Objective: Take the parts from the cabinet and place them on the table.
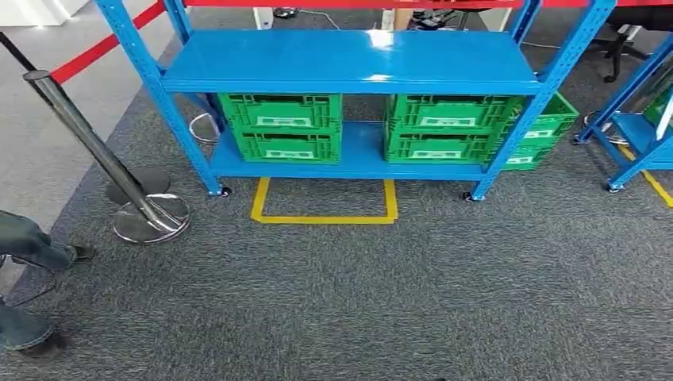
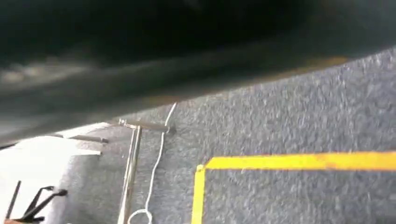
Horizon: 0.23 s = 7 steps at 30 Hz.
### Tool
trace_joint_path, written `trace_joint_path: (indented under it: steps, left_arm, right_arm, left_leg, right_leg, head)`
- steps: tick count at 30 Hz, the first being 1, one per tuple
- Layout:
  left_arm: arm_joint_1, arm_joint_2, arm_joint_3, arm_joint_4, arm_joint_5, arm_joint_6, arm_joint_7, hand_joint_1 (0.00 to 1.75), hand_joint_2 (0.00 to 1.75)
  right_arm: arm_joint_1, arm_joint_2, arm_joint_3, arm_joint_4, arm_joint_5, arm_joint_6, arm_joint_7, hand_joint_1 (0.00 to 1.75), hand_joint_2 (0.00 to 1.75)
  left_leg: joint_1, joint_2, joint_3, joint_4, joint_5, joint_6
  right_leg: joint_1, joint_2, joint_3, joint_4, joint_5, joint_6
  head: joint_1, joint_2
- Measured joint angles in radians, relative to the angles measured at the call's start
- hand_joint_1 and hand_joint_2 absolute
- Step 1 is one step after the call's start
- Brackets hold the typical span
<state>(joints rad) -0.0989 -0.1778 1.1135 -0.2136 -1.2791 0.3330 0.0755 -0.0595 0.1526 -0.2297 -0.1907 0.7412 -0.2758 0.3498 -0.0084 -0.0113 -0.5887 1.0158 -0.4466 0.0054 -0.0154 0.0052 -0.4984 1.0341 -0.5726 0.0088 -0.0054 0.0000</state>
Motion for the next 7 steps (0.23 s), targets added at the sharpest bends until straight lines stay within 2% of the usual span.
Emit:
trace_joint_path:
  steps: [1,2,3,4,5,7]
  left_arm:
    - [-0.001,0.000,0.000,0.000,0.000,0.000,0.000,0.00,0.00]
    - [-0.001,-0.003,0.000,0.000,0.000,0.000,0.000,0.00,0.00]
    - [-0.001,-0.003,0.000,0.000,0.000,0.000,0.000,0.00,0.00]
    - [-0.001,-0.003,0.000,0.000,0.000,0.000,0.000,0.00,0.00]
    - [-0.001,-0.003,0.000,0.000,0.000,0.000,0.000,0.00,0.00]
    - [0.000,-0.003,0.000,0.000,0.000,0.000,0.000,0.00,0.00]
  right_arm:
    - [-0.001,0.000,0.000,0.000,0.000,0.000,0.000,0.00,0.00]
    - [0.001,0.000,0.000,0.000,0.000,0.000,0.000,0.00,0.00]
    - [0.001,0.000,0.000,0.000,0.000,0.000,-0.001,0.00,0.00]
    - [0.000,0.000,0.000,0.000,0.000,0.000,-0.001,0.00,0.00]
    - [0.000,0.000,0.000,0.000,0.000,0.000,-0.001,0.00,0.00]
    - [0.001,0.000,0.000,0.000,0.000,0.000,-0.001,0.00,0.00]
  left_leg:
    - [-0.005,0.000,0.003,0.005,-0.006,0.003]
    - [-0.007,0.001,0.006,0.003,-0.007,0.003]
    - [-0.007,0.001,0.006,0.003,-0.011,0.008]
    - [-0.007,0.001,0.005,0.003,-0.011,0.008]
    - [-0.007,0.001,0.004,0.003,-0.011,0.009]
    - [-0.007,0.001,0.004,0.004,-0.013,0.012]
  right_leg:
    - [-0.002,-0.003,0.006,-0.022,0.019,-0.046]
    - [-0.003,-0.003,0.012,-0.027,-0.004,-0.037]
    - [-0.004,-0.005,0.013,-0.029,0.018,-0.014]
    - [-0.005,-0.005,0.016,-0.037,0.013,0.001]
    - [-0.006,-0.004,0.016,-0.039,0.018,0.008]
    - [-0.006,-0.005,0.017,-0.042,0.017,0.008]
  head:
    - [0.000,0.000]
    - [-0.001,0.000]
    - [0.002,0.000]
    - [0.002,0.000]
    - [0.000,0.000]
    - [0.000,0.000]
